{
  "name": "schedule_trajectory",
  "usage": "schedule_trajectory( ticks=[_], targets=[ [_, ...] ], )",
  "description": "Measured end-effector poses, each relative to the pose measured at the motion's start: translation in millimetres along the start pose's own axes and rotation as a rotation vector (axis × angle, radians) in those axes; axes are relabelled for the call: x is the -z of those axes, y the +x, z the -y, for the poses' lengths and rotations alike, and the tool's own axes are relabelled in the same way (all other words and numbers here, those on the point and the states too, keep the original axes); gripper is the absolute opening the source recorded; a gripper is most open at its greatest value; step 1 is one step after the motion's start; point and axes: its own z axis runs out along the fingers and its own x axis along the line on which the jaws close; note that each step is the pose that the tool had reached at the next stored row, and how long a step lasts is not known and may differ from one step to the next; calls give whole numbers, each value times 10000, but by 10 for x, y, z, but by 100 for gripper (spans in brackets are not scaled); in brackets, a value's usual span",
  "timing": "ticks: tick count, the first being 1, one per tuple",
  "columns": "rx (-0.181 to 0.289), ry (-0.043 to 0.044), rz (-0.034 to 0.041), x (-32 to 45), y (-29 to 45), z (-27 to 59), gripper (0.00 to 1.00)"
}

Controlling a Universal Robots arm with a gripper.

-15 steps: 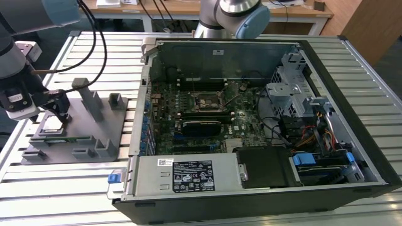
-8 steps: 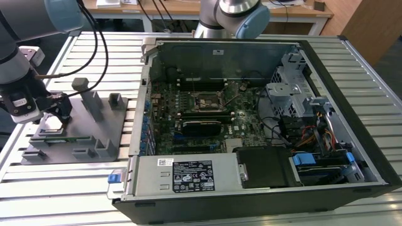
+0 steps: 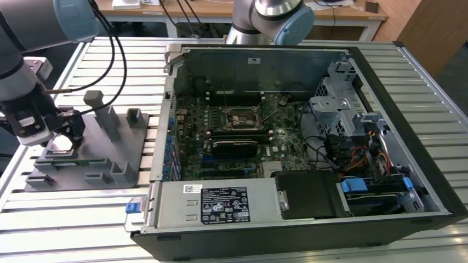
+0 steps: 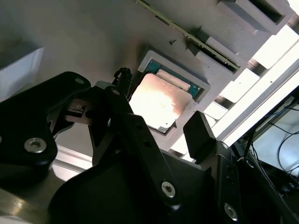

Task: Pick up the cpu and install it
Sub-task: 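Pick up the cpu and move it towards the insertion slot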

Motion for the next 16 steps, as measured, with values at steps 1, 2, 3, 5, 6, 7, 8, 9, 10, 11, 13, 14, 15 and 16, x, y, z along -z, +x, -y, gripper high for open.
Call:
schedule_trajectory(
  ticks=[1, 2, 3, 5, 6, 7, 8, 9, 10, 11, 13, 14, 15, 16],
  targets=[
    [22, 5, 7, -5, 1, 0, 72],
    [42, 10, 15, -8, 2, 0, 72],
    [56, 14, 24, -9, 3, 0, 72],
    [69, 15, 42, -10, 3, 0, 72],
    [72, 15, 48, -11, 3, 0, 70],
    [73, 16, 52, -11, 3, 0, 70],
    [73, 16, 55, -10, 3, 0, 64],
    [74, 16, 58, -11, 3, 0, 64],
    [74, 16, 57, -10, 3, 1, 58],
    [74, 15, 58, -10, 4, 0, 54],
    [74, 15, 60, -6, 3, 0, 54],
    [74, 16, 58, -2, 4, 0, 54],
    [74, 17, 57, 3, 4, 0, 54],
    [73, 16, 58, 8, 4, 0, 54]
  ],
)
